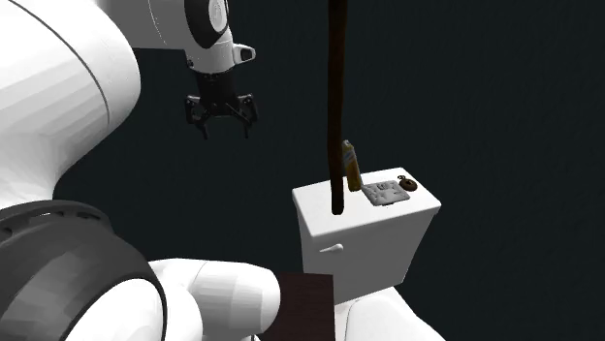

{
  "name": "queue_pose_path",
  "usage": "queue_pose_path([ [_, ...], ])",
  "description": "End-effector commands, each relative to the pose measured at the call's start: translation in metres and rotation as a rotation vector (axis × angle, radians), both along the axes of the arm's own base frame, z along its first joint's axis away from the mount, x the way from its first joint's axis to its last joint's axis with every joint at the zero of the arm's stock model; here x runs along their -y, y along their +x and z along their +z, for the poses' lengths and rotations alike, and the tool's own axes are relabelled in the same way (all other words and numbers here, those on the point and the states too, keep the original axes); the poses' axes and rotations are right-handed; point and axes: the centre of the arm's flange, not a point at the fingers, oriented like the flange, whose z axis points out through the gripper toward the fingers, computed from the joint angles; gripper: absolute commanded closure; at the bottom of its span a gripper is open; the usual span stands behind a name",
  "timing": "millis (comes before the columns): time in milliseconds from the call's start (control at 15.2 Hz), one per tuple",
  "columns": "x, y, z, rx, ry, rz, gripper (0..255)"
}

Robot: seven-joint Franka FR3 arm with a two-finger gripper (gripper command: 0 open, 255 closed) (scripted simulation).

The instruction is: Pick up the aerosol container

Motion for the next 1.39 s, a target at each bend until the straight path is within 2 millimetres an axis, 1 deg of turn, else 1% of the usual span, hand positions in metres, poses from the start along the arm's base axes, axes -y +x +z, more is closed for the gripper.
queue_pose_path([
  [0,0.000,0.000,0.000,0.000,0.000,0.000,0],
  [660,0.081,0.071,-0.059,0.066,-0.030,-0.007,0],
  [1320,0.164,0.146,-0.111,0.133,-0.060,-0.013,0],
])
